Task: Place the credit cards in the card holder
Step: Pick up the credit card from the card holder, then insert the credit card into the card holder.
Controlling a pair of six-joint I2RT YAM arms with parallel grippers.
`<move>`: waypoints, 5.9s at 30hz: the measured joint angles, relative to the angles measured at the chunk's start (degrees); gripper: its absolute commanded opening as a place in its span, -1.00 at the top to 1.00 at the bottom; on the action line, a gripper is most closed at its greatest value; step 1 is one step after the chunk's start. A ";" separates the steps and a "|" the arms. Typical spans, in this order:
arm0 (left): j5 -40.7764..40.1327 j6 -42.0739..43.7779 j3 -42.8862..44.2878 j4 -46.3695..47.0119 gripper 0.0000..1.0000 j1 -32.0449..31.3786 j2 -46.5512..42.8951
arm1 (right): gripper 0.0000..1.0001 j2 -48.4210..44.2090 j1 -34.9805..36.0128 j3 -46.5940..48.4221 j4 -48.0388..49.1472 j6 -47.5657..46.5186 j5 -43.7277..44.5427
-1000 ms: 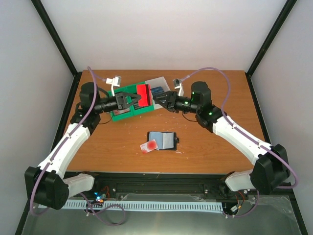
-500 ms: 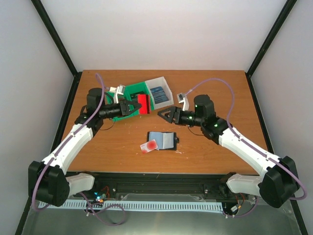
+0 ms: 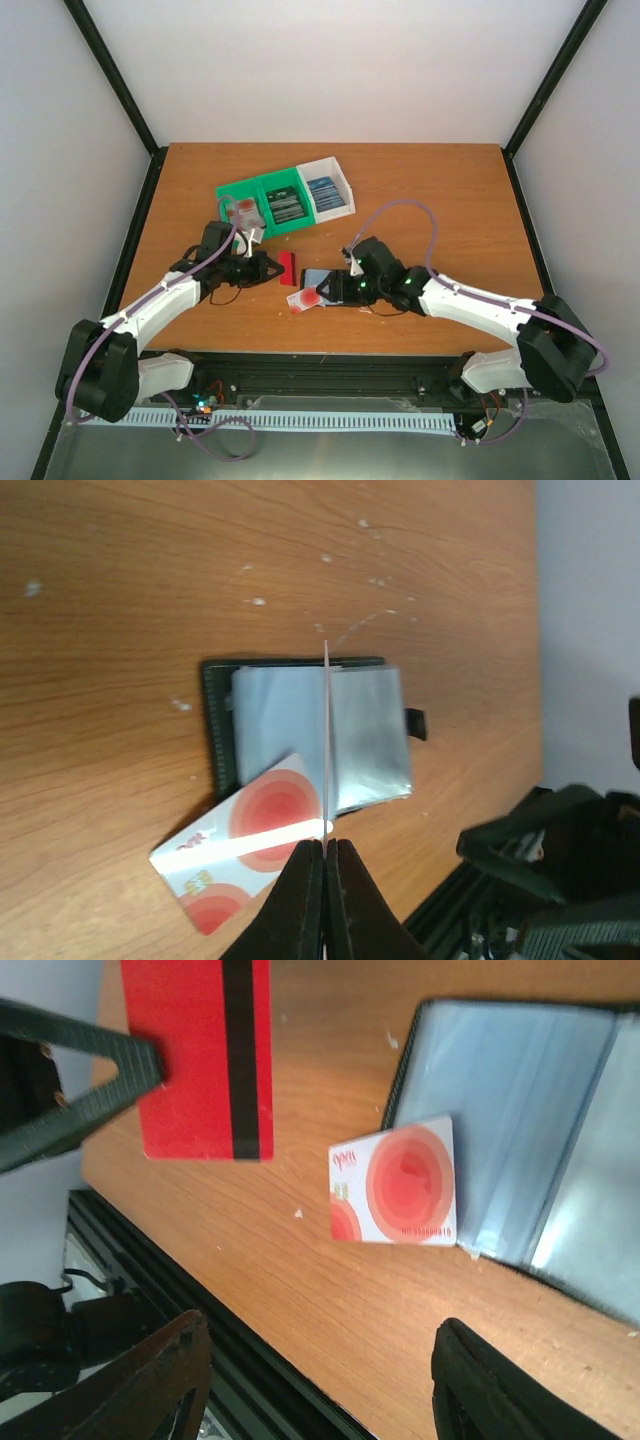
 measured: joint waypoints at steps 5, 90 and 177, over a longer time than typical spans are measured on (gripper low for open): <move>-5.03 -0.02 -1.42 -0.35 0.99 -0.20 0.96 | -0.20 3.23 5.18 -2.40 2.99 5.42 5.40; -2.67 10.97 7.54 -6.82 0.99 -0.48 4.44 | 0.95 -17.53 -3.67 -14.01 12.68 9.44 15.37; -0.46 13.18 11.43 -6.80 0.99 -0.52 26.14 | 0.18 20.96 -9.25 -7.80 27.91 5.57 -11.08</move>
